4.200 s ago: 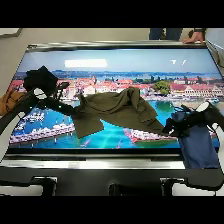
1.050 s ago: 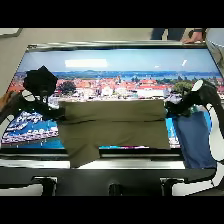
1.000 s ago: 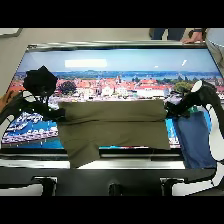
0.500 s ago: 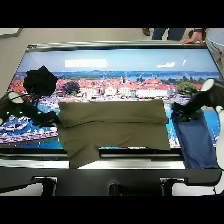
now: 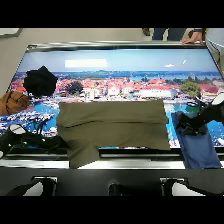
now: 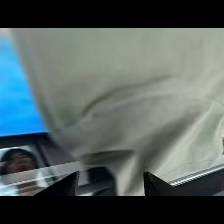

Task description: Fold the shirts.

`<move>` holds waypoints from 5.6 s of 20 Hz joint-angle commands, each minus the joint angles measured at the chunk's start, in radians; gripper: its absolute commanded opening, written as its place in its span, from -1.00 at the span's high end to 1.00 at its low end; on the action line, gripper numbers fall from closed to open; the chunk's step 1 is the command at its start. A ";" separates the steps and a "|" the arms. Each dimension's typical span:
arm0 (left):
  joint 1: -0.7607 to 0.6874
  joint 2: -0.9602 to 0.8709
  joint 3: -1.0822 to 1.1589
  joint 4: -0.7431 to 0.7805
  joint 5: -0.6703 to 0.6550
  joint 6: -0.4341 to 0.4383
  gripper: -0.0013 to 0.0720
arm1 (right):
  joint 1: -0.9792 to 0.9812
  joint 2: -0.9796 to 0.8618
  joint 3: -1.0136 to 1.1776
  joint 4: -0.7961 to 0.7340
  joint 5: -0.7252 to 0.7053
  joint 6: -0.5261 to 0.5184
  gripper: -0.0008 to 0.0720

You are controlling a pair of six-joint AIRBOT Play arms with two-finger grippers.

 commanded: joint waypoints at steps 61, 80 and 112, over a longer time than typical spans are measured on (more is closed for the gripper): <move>-0.071 -0.508 0.861 -0.052 -0.097 -0.108 -0.51 | 0.077 -0.455 0.388 0.280 -0.258 -0.105 -0.89; -0.607 -0.533 0.858 -0.094 0.331 -0.152 0.86 | 0.121 -0.328 0.388 0.503 -0.122 -0.083 0.87; -0.071 0.061 0.883 0.148 0.394 -0.214 0.86 | 0.889 -0.339 0.387 1.015 -0.659 -0.082 0.86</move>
